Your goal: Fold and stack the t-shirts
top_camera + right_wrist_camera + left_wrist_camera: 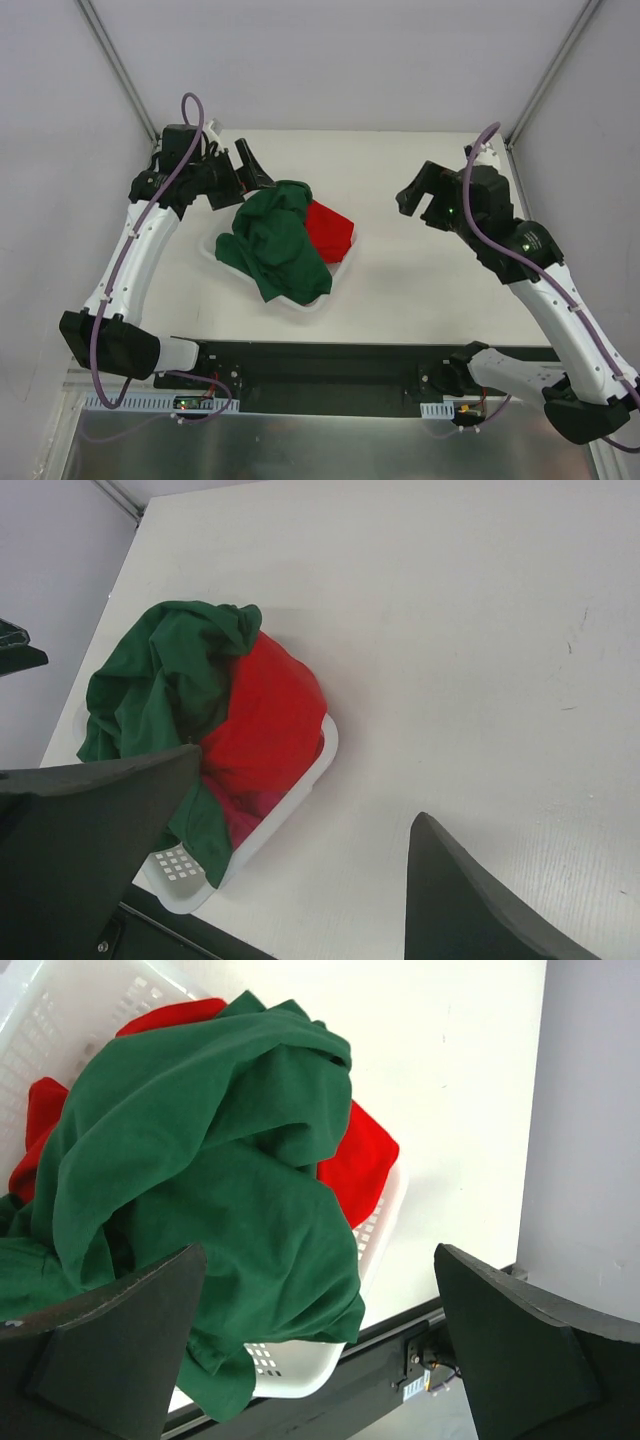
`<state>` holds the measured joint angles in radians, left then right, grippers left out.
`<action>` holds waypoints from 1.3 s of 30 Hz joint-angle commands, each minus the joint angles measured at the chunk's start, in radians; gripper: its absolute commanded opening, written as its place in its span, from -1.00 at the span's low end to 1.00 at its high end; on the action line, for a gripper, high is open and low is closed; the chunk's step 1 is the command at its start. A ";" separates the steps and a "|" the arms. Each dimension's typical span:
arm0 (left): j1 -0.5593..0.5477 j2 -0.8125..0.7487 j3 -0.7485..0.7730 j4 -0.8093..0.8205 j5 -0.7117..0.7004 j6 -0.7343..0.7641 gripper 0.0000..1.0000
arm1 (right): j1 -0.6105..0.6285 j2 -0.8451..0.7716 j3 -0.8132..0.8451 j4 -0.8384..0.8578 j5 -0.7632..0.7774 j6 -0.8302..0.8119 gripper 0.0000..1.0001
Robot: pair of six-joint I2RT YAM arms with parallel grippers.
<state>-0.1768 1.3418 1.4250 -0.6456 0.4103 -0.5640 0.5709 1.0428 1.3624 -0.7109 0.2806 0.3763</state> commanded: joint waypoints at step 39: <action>-0.001 -0.121 -0.070 0.029 -0.036 0.081 0.98 | -0.003 -0.061 0.037 -0.059 0.091 -0.048 0.93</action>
<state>-0.1768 1.2411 1.3605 -0.6319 0.3920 -0.5167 0.5709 0.9943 1.3685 -0.7689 0.3771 0.3389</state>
